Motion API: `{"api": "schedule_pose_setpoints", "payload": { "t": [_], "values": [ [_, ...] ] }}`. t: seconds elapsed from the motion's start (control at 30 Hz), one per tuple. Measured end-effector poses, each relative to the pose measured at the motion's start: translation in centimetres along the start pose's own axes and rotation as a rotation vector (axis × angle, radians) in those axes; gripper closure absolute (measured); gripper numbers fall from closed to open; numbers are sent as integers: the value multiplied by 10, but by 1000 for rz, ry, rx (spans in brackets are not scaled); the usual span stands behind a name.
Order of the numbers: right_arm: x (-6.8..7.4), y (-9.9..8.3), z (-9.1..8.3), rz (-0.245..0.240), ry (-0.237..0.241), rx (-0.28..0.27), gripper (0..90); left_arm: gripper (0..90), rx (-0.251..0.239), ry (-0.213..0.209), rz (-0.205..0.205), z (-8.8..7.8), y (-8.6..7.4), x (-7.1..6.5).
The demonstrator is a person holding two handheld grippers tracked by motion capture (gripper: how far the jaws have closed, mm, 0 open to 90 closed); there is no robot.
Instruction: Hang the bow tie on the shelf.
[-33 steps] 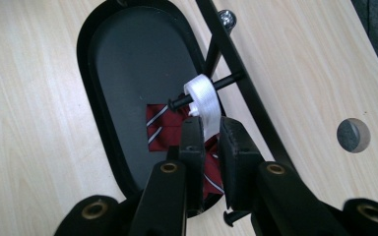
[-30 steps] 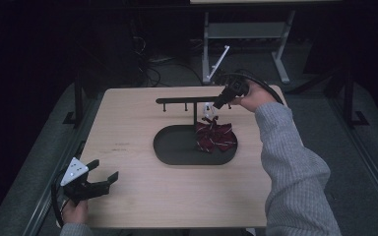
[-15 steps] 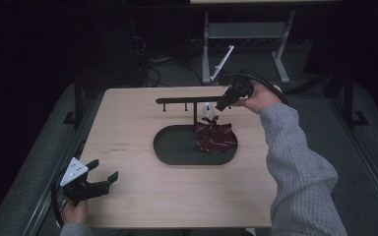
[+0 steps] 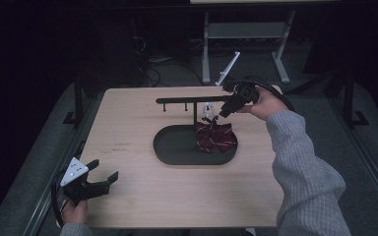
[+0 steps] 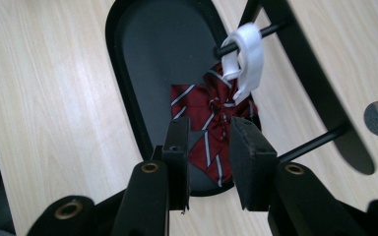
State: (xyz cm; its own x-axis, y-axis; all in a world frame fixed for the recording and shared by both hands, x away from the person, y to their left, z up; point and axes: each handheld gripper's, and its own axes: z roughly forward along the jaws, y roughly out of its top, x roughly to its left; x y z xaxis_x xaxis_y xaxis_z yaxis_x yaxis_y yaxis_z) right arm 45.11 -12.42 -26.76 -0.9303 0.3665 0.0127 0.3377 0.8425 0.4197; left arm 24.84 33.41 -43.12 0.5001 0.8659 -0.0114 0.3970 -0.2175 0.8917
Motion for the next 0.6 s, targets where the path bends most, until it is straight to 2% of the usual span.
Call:
{"api": "schedule_pose_setpoints", "payload": {
  "t": [0.03, 0.47, 0.6],
  "values": [
    [2, -2, 0, 17, 6, 8, 680, 131, 5, 0, 5, 0, 0, 0],
    [13, -31, 7, 30, 4, -2, 624, 131, 10, 2, 11, 0, 0, 0],
    [19, -47, 11, 44, 2, -7, 598, 131, 8, 0, 7, 0, 0, -1]
  ]
}}
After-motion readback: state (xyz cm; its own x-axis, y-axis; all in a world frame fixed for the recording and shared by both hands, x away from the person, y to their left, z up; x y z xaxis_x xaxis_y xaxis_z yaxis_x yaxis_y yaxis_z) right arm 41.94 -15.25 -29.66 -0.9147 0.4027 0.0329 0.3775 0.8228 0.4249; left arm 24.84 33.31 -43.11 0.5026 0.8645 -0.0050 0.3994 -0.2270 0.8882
